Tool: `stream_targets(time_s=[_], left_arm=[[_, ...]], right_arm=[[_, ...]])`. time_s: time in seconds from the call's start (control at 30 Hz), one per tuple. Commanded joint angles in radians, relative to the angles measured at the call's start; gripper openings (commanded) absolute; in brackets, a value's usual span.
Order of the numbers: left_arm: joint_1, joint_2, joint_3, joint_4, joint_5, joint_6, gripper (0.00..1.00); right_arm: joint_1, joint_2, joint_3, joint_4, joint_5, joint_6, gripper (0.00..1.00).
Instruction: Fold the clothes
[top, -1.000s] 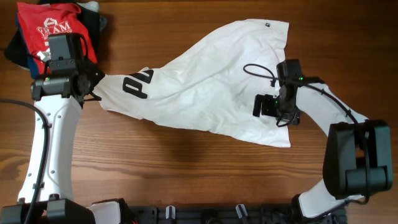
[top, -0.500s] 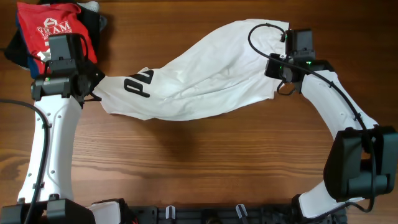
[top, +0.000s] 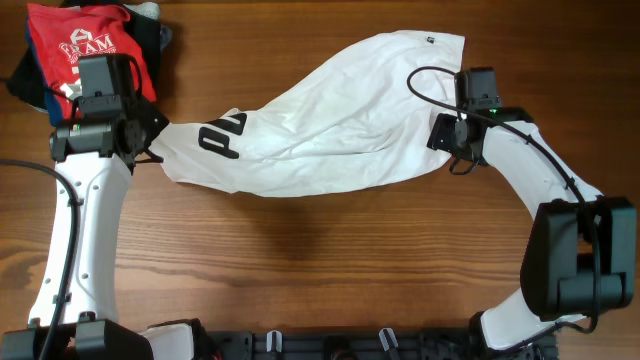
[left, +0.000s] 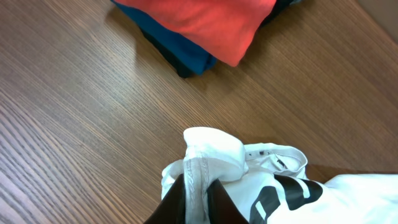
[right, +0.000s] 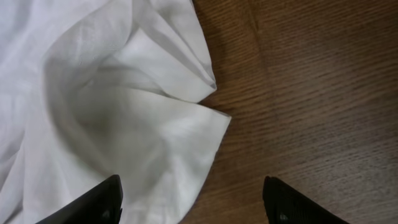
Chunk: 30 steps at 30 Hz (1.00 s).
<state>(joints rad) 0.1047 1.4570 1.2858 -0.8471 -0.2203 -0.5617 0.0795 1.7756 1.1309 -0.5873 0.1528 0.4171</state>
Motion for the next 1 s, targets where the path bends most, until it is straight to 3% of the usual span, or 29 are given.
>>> stream_targets(time_s=[0.0,0.17,0.23,0.3,0.33,0.37,0.57,0.77,0.97], left_arm=[[0.006,-0.002,0.003,-0.005,-0.023,0.008,0.1],[0.006,-0.002,0.003,-0.006,-0.023,0.008,0.1],[0.006,-0.002,0.003,-0.006,-0.023,0.008,0.1],[0.006,-0.002,0.003,-0.006,-0.023,0.008,0.1],[0.006,-0.002,0.003,-0.006,-0.023,0.008,0.1],[0.006,-0.002,0.003,-0.006,-0.023,0.008,0.1],[0.006,-0.002,0.003,-0.006,-0.024,0.008,0.08],[0.005,0.04,0.003,-0.006,-0.003,0.008,0.05],[0.004,0.145,0.003,0.009,0.048,0.008,0.04]], right_arm=[[-0.004,0.062,-0.014,0.047,0.028,0.063,0.69],[-0.005,0.158,-0.014,0.071,0.035,0.084,0.68],[-0.005,0.192,-0.014,0.079,0.033,0.084,0.63],[-0.005,0.204,-0.014,0.079,0.031,0.084,0.41],[-0.005,0.204,-0.014,0.078,0.031,0.082,0.18],[-0.005,0.203,-0.013,0.074,0.031,0.084,0.04],[-0.03,0.087,0.004,-0.091,0.035,0.083,0.04],[-0.156,-0.05,0.004,-0.305,0.103,0.076,0.04],[-0.191,-0.048,0.004,-0.329,0.102,0.029,0.04]])
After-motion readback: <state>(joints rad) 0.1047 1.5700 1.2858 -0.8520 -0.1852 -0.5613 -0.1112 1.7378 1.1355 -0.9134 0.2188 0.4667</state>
